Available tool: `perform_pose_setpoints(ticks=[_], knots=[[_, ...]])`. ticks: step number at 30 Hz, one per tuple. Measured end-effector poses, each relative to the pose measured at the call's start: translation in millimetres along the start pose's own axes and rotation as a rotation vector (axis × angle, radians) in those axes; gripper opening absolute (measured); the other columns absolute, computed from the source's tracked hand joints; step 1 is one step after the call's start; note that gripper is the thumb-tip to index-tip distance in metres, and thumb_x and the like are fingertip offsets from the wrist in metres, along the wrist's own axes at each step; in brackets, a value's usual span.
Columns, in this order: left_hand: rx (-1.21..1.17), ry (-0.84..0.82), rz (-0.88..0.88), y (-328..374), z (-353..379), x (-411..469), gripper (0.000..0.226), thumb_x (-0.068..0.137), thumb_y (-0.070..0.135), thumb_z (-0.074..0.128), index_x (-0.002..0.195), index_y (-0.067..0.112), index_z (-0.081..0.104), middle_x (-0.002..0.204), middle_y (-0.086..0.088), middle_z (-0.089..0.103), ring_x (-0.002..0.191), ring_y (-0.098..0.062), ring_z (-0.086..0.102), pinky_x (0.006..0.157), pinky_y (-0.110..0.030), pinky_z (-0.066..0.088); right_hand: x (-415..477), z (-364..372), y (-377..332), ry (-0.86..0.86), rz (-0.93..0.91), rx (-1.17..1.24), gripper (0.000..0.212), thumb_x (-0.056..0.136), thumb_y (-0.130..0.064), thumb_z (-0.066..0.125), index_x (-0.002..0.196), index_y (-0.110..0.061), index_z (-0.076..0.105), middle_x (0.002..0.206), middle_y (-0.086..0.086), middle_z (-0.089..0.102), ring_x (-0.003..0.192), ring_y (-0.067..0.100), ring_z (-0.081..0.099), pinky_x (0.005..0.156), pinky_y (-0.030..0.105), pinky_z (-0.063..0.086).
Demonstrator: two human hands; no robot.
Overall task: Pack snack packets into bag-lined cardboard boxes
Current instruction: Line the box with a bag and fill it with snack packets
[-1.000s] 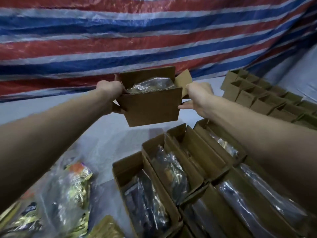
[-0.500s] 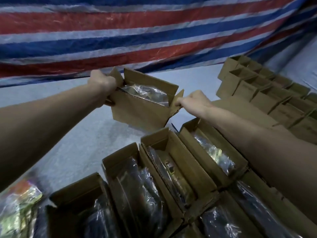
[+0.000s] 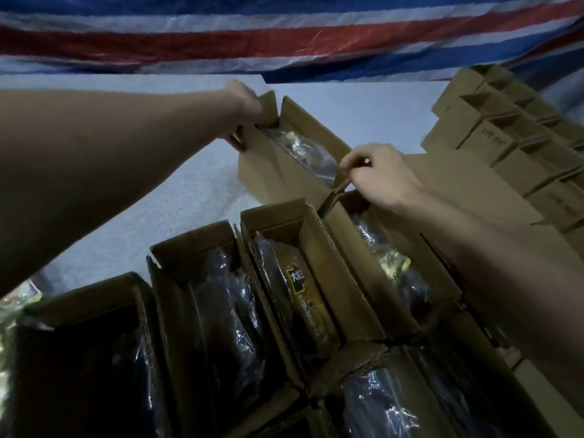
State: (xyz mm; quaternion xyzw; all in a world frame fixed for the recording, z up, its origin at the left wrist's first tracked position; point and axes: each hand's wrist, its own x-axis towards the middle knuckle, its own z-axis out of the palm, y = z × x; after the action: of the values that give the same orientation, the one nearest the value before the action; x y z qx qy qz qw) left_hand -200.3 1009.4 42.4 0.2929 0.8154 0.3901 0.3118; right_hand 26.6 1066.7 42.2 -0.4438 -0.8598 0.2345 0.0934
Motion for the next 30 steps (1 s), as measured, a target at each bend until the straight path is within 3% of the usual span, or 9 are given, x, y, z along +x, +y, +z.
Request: perform_pose_setpoints(ticks=[3, 6, 8, 10, 12, 15, 18, 26, 30], knots=[[-0.012, -0.004, 0.024, -4.0, 14.6, 6.1, 0.029, 0.098, 0.010, 0.057, 0.127, 0.010, 0.059, 0.115, -0.014, 0.062, 0.087, -0.027, 0.062, 0.058, -0.038, 0.055, -4.4, -6.4, 3.8, -0.082, -0.087, -0.139, 0.067, 0.065, -0.017, 0.039, 0.121, -0.044, 0.064, 0.096, -0.017, 0.060, 0.121, 0.017, 0.039, 0.100, 0.032, 0.028], [-0.091, 0.033, 0.039, -9.0, 22.2, 6.2, 0.034, 0.093, 0.029, 0.069, 0.118, 0.012, 0.052, 0.106, -0.006, 0.061, 0.086, -0.017, 0.059, 0.068, -0.033, 0.058, -6.4, -10.6, 4.0, -0.124, -0.091, -0.286, 0.055, 0.064, -0.023, 0.036, 0.099, -0.056, 0.064, 0.093, -0.006, 0.046, 0.107, 0.014, 0.025, 0.086, 0.029, 0.015], [-0.169, 0.054, 0.014, -10.6, 25.0, 2.3, 0.045, 0.093, 0.043, 0.066, 0.120, 0.011, 0.050, 0.116, -0.008, 0.061, 0.093, -0.020, 0.062, 0.083, -0.039, 0.060, -8.0, -13.5, 7.7, -0.128, -0.111, -0.350, 0.036, 0.076, -0.025, 0.051, 0.094, -0.054, 0.063, 0.089, -0.009, 0.035, 0.092, 0.009, 0.016, 0.086, 0.029, 0.014], [-0.191, -0.067, -0.020, -12.3, 28.3, -6.7, 0.058, 0.096, 0.049, 0.058, 0.137, 0.011, 0.043, 0.141, -0.014, 0.050, 0.117, -0.035, 0.056, 0.089, -0.048, 0.057, -7.9, -15.0, 12.4, -0.162, -0.150, -0.431, 0.027, 0.083, -0.025, 0.063, 0.095, -0.048, 0.064, 0.092, -0.005, 0.041, 0.106, 0.012, 0.024, 0.088, 0.030, 0.016], [-0.137, -0.217, 0.000, -14.9, 32.4, -17.0, 0.062, 0.096, 0.044, 0.059, 0.144, 0.014, 0.037, 0.150, -0.016, 0.041, 0.122, -0.040, 0.052, 0.084, -0.048, 0.056, -7.9, -14.1, 12.3, -0.177, -0.190, -0.465, 0.020, 0.084, -0.023, 0.067, 0.095, -0.040, 0.066, 0.099, 0.002, 0.055, 0.120, 0.020, 0.037, 0.095, 0.032, 0.022], [-0.095, -0.286, 0.055, -21.4, 32.8, -28.5, 0.062, 0.096, 0.041, 0.060, 0.146, 0.014, 0.036, 0.150, -0.014, 0.042, 0.115, -0.037, 0.056, 0.074, -0.038, 0.055, -10.1, -11.5, 8.7, -0.206, -0.230, -0.413, 0.017, 0.083, -0.012, 0.070, 0.086, -0.027, 0.064, 0.090, 0.000, 0.067, 0.094, 0.021, 0.057, 0.083, 0.029, 0.041], [-0.073, -0.352, 0.078, -27.1, 27.2, -41.7, 0.059, 0.097, 0.040, 0.058, 0.147, 0.015, 0.039, 0.153, -0.012, 0.042, 0.117, -0.038, 0.057, 0.080, -0.040, 0.057, -13.3, -10.3, 11.0, -0.268, -0.234, -0.362, 0.020, 0.084, -0.005, 0.071, 0.078, -0.018, 0.057, 0.075, 0.001, 0.063, 0.075, 0.022, 0.056, 0.066, 0.031, 0.043], [0.003, -0.360, 0.071, -42.3, -8.6, -70.9, 0.050, 0.102, 0.033, 0.052, 0.145, 0.009, 0.044, 0.145, -0.014, 0.050, 0.100, -0.032, 0.063, 0.077, -0.038, 0.058, -17.7, -11.2, -2.2, -0.321, -0.113, -0.393, 0.021, 0.078, -0.002, 0.072, 0.077, -0.021, 0.063, 0.079, 0.006, 0.069, 0.085, 0.033, 0.062, 0.087, 0.046, 0.050], [0.018, -0.267, 0.038, -59.3, -44.5, -87.1, 0.047, 0.102, 0.032, 0.052, 0.143, 0.009, 0.047, 0.142, -0.014, 0.054, 0.100, -0.032, 0.064, 0.077, -0.039, 0.058, -21.5, -4.1, -24.6, -0.260, 0.018, -0.616, 0.019, 0.078, -0.005, 0.062, 0.080, -0.024, 0.063, 0.093, 0.007, 0.068, 0.095, 0.031, 0.055, 0.104, 0.048, 0.034]])
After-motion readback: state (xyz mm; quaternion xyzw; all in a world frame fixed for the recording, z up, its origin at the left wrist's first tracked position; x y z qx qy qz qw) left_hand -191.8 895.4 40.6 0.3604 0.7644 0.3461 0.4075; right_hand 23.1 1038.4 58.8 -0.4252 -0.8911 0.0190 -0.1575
